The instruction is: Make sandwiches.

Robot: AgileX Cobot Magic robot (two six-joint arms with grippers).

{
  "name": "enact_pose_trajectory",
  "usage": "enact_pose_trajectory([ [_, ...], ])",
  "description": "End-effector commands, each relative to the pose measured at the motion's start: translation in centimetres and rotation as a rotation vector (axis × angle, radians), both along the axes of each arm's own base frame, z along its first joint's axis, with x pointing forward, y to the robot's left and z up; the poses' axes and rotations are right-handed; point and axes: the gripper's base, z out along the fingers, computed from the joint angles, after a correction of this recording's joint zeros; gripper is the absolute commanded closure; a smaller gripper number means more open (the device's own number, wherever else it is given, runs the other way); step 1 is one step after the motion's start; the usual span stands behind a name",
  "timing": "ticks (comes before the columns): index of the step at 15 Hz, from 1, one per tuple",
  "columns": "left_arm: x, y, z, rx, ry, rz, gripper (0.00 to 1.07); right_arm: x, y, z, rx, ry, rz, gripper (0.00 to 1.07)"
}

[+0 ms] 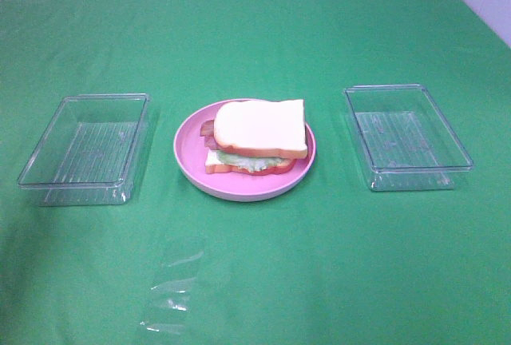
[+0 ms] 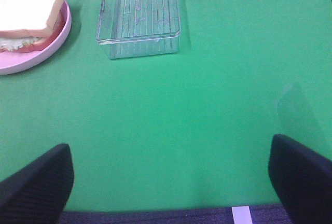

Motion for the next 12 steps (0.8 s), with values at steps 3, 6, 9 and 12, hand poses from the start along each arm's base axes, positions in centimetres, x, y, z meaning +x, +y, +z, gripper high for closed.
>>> enact_pose_trajectory([
  [3,-13.3,-0.5,1.1,0.020,-0.302,0.000,0.10,-0.3,0.0,0.0,-0.004,-0.029,0.006,0.10],
  [6,-18.2,-0.4,0.4,0.065,-0.450,-0.011,0.10,-0.3,0.0,0.0,-0.004,-0.029,0.006,0.10],
  [9,-22.3,-0.5,-1.2,0.083,-0.628,-0.002,0.10,-0.3,0.0,0.0,-0.004,-0.029,0.006,0.10],
  [12,-24.3,-0.7,-1.8,0.060,-0.747,0.006,0.10,-0.3,0.0,0.0,-0.004,-0.029,0.006,0.10],
])
